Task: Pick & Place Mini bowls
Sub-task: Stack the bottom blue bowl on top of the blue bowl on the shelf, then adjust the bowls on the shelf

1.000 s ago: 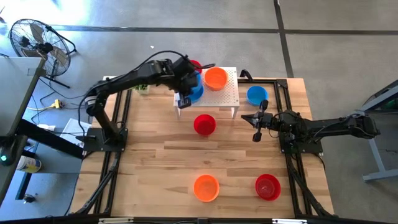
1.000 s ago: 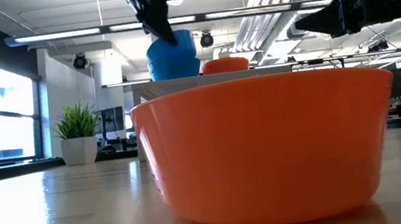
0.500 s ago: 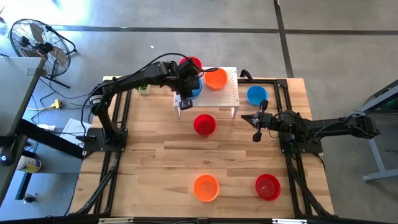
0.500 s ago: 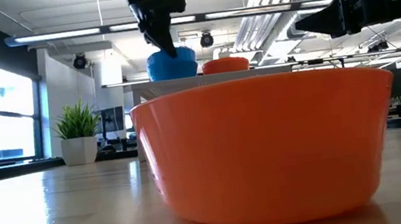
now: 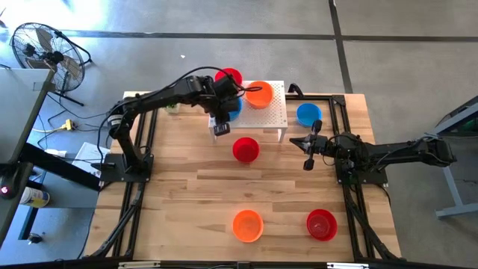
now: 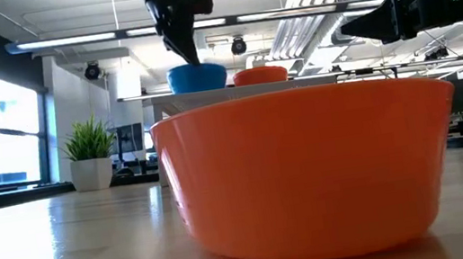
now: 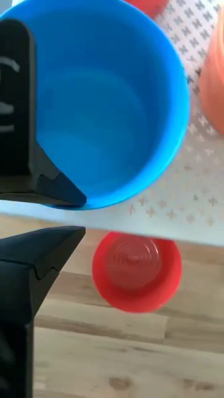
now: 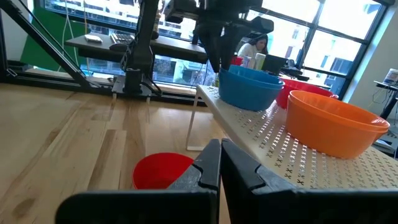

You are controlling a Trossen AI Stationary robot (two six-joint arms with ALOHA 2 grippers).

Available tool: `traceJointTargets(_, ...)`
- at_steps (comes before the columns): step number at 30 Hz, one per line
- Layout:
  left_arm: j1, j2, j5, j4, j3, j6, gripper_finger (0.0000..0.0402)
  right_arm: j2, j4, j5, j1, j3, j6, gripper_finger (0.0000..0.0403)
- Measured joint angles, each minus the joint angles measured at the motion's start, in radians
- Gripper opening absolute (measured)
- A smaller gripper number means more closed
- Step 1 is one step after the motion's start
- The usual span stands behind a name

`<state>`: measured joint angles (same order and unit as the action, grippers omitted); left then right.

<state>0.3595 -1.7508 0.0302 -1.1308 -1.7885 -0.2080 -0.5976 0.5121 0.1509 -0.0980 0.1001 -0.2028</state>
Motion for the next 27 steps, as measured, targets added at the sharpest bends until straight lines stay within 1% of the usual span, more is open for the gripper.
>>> traceJointTargets(8,-0.008,0.000,0.009,-0.019,0.000,-0.006,0.0064,0.000,-0.002,0.000,0.000,0.000,0.000,0.0000)
traceJointTargets(11,-0.006,0.002,0.028,-0.024,0.000,-0.030,0.0065,0.000,-0.007,0.000,0.000,0.000,0.000,0.0000)
traceJointTargets(17,0.003,0.047,0.043,-0.017,0.000,-0.077,0.0065,0.000,-0.007,0.000,0.000,0.000,0.000,0.0000)
traceJointTargets(21,0.025,0.080,0.043,0.030,0.000,-0.085,0.0063,0.000,-0.008,0.000,0.000,0.000,-0.007,0.0000)
traceJointTargets(23,0.052,0.093,0.044,0.059,0.000,-0.097,0.0053,0.000,-0.008,0.000,0.000,0.000,-0.008,0.0000)
traceJointTargets(27,0.151,0.100,0.040,0.126,0.000,-0.108,0.0017,0.000,-0.008,0.000,0.000,0.000,-0.008,0.0000)
